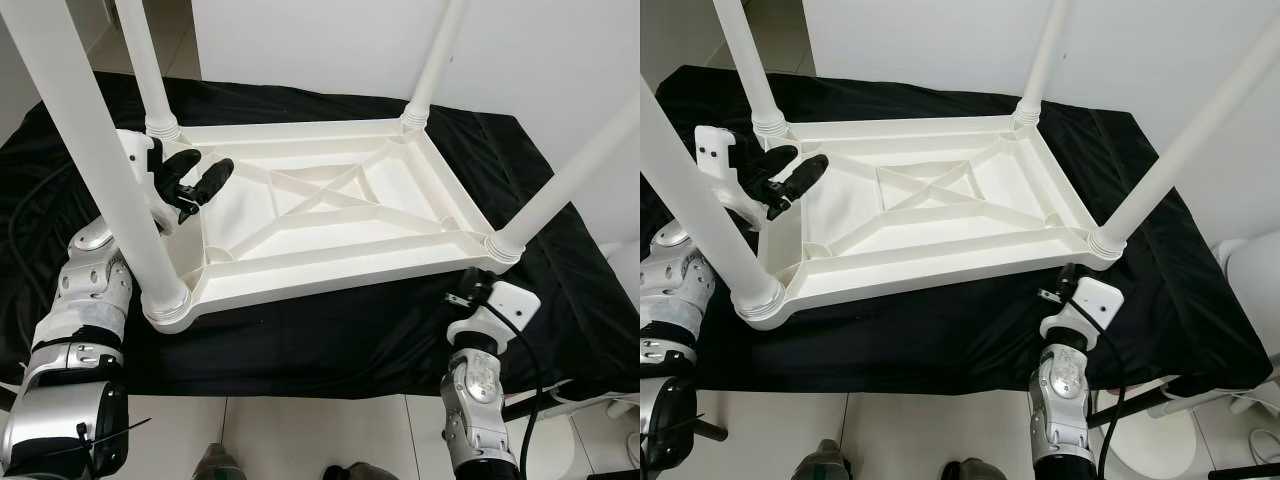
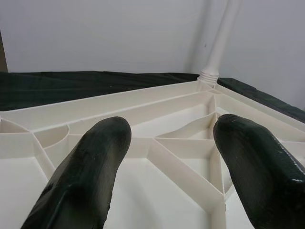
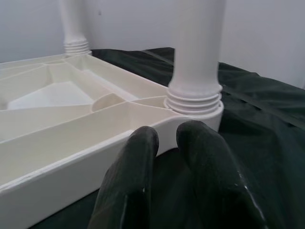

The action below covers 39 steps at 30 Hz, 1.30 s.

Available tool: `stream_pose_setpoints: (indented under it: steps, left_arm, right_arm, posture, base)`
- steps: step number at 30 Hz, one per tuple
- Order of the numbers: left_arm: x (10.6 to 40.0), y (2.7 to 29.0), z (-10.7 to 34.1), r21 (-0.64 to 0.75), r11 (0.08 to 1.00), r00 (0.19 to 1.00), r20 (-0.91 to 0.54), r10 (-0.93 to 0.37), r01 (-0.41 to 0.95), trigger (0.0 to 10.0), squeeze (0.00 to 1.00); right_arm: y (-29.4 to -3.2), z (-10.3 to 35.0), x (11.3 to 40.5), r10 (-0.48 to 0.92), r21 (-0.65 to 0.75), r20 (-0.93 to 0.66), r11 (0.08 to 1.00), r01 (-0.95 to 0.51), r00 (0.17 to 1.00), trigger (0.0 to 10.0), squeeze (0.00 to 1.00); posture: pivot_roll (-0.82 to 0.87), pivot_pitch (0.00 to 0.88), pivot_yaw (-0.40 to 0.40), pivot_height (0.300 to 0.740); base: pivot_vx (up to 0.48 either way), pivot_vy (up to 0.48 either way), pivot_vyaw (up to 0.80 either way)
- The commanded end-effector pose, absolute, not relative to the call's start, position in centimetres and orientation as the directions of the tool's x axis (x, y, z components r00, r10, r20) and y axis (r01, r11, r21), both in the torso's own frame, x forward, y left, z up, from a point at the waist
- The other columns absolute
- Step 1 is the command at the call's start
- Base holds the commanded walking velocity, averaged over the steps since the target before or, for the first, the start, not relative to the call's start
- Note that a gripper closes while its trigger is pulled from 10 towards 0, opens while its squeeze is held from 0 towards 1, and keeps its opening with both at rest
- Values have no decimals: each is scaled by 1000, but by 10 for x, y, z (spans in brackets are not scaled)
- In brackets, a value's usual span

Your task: Building children table

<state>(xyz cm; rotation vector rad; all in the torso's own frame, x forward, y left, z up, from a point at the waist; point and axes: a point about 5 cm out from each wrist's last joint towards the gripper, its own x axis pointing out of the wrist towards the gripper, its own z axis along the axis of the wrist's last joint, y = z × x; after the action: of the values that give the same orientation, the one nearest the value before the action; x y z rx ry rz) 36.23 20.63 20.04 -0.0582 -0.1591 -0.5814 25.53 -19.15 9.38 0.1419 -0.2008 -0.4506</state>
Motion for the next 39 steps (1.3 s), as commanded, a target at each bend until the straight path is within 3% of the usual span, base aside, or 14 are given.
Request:
stream_pose_setpoints:
  steps: [1,10,11,27,28,39]
  left_arm:
    - [357,189,201,29,666,656,150,-740,745,10000,0]
    - [343,167,208,90,588,564,199,-802,804,10000,0]
    - [340,163,209,106,581,553,209,-807,807,10000,0]
    - [329,144,225,129,522,479,260,-838,843,10000,0]
    - [322,140,225,125,489,447,261,-856,864,10000,0]
    - [288,121,219,105,326,299,215,-930,939,10000,0]
  right_arm:
    - [-190,90,256,-472,219,126,871,440,872,10000,0]
    - [-200,83,280,-386,259,14,892,370,922,10000,16]
    - [-201,84,284,-365,283,9,894,348,931,10000,1000]
    - [-207,92,306,-309,444,5,853,275,951,10000,1000]
    - [-208,89,313,-281,470,-27,844,260,959,10000,0]
    - [-213,95,344,-128,560,-77,815,149,989,10000,0]
  posture:
    - [119,26,-99,740]
    - [134,15,-98,740]
    - [136,15,-98,740]
    - [151,22,-106,740]
    - [154,20,-108,740]
    - [165,26,-111,740]
  base:
    - [0,0,0]
    - [0,0,0]
    - [0,0,0]
    - [0,0,0]
    - [0,0,0]
    - [0,0,0]
